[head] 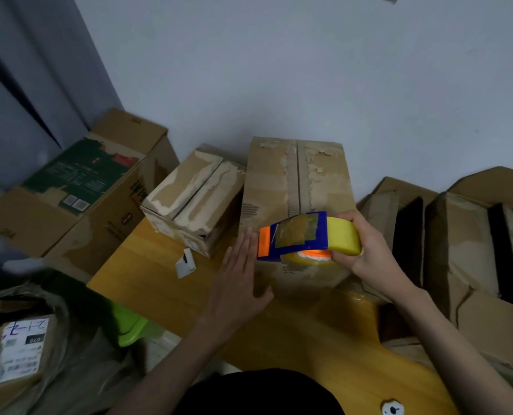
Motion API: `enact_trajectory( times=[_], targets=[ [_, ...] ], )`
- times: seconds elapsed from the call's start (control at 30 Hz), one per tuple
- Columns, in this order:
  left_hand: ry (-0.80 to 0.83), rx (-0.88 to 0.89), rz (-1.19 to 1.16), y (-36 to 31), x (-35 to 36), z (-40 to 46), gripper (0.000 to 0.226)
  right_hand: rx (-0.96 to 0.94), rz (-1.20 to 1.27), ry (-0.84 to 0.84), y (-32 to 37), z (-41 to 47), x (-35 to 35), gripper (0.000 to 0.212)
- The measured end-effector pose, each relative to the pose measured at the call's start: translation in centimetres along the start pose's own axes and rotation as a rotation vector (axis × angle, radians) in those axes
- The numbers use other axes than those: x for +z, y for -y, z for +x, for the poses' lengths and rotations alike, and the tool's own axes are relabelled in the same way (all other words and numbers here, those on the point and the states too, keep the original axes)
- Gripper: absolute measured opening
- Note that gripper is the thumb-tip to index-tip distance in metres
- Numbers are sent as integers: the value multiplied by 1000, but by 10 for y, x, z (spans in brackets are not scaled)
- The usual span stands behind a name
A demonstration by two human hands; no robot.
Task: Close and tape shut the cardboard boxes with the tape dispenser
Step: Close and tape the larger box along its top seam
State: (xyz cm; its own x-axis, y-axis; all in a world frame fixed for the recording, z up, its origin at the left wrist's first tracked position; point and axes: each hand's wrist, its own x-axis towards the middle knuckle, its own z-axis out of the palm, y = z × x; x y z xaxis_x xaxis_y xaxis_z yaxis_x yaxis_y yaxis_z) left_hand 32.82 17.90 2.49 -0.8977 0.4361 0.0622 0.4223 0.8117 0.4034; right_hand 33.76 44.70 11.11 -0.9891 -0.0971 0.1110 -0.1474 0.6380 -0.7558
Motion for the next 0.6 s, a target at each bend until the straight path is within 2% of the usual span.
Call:
enact_trajectory(
  times=[0.13,0.37,0.53,0.6],
  targets=[
    [-56,-14,0,3,9,1,114,3,39,-30,-6,2,-2,52],
    [-44,19,109,8,6,0,112,-94,-30,-10,-6,-1,-15,52],
    [-22,16,150,0,7,1,114,-75,-38,-30,-18,-16,-38,60],
    [-21,8,167,-3,9,0,113,-80,-34,-40,-20,-18,-44,56]
  ],
)
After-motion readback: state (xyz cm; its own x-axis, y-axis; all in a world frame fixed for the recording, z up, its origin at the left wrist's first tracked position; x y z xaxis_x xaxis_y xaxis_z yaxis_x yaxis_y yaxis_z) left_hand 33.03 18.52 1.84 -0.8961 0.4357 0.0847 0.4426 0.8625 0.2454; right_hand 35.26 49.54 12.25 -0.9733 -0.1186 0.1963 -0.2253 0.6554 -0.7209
